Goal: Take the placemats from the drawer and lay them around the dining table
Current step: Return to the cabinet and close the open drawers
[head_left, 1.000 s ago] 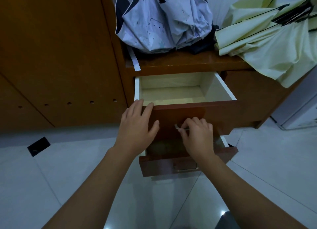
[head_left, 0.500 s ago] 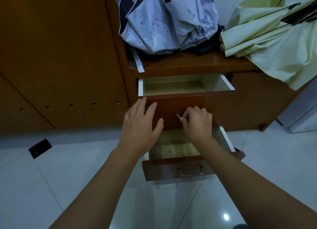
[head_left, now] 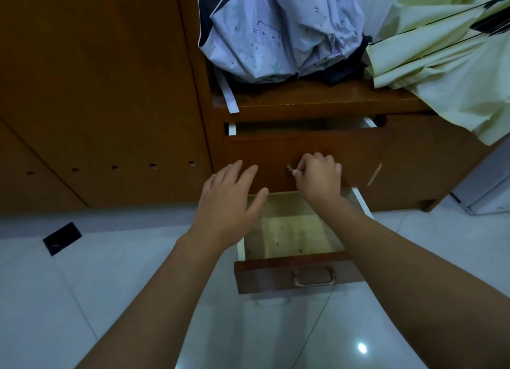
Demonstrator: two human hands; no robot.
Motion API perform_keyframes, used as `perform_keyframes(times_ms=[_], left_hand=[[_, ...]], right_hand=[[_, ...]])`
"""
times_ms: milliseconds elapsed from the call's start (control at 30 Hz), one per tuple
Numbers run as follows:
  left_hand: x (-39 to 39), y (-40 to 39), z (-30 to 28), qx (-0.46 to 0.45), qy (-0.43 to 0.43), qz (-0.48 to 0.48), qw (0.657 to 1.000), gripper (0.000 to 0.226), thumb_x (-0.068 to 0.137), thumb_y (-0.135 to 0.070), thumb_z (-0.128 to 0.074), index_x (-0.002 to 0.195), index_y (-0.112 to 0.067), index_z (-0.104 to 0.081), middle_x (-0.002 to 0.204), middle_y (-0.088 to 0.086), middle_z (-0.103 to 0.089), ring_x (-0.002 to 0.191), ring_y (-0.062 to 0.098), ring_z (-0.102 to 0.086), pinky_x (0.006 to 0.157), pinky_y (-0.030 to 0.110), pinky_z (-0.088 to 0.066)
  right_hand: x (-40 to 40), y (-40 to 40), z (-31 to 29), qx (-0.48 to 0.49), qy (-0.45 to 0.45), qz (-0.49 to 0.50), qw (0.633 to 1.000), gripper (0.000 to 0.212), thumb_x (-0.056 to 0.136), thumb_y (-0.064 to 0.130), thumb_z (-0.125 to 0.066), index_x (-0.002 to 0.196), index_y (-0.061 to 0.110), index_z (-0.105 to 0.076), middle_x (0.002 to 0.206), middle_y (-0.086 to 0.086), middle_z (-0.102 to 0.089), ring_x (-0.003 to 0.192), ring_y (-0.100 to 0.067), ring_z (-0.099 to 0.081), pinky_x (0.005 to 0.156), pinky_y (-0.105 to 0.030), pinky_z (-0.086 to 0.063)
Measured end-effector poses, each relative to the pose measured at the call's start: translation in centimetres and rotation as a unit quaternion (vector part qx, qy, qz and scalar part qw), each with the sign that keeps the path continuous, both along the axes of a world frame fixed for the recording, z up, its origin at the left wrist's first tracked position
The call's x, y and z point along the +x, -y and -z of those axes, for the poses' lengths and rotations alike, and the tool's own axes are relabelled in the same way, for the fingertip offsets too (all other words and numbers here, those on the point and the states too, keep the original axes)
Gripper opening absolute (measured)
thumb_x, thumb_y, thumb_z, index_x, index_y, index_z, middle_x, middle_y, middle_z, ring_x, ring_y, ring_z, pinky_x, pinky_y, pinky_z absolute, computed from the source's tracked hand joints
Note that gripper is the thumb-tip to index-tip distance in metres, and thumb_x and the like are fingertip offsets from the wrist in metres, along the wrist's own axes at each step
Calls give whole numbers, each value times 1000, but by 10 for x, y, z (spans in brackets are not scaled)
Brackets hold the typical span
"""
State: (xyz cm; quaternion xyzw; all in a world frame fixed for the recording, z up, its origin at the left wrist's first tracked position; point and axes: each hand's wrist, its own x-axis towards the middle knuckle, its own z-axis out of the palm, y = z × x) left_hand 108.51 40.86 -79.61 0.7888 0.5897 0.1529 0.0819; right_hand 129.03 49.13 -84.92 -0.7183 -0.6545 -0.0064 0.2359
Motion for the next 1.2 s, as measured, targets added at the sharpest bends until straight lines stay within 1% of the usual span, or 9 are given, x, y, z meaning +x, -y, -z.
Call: perform_keyframes(times_ms=[233,467,833,1067,1200], left_hand=[[-3,-11,4,-32,1,-12,999,64,99,-59,-26,155,-28,-19,162,3,-17,149,21,-14,120,45,-13],[-8,-17,7,-20,14,-4,1000,64,99,-59,-25,154,-26,-22,161,3,-21,147,21,-18,119,45,-16],[-19,-23,13,-14,13,1,1000,62,99,-57,-26,153,-26,-25,160,0,-23,147,18,-19,118,42,-15],[-26,-28,19,-14,13,-1,1000,62,99,-57,-26,153,-26,-26,160,1,-25,146,18,-19,118,42,-16],[-26,-27,17,-12,11,-2,1000,62,99,-57,-26,153,-26,-26,160,1,-25,146,19,-21,118,43,-16]], right_hand=[[3,-7,5,19,4,-14,1000,12,93,33,-59,98,23,-62,101,2,-59,99,-21,-47,87,-37,-33],[3,-21,4,24,63,-24,997,17,94,35,-55,104,21,-60,105,-1,-59,102,-23,-48,87,-38,-34],[-4,-57,1,-5,72,-3,997,21,97,34,-53,108,17,-58,110,-7,-58,106,-29,-47,89,-42,-34],[-4,-62,5,6,92,-8,996,22,97,34,-50,109,16,-57,109,-9,-57,104,-30,-47,87,-43,-34],[-5,-63,3,-14,100,0,995,26,98,35,-48,114,15,-55,114,-10,-56,107,-31,-46,89,-43,-34]])
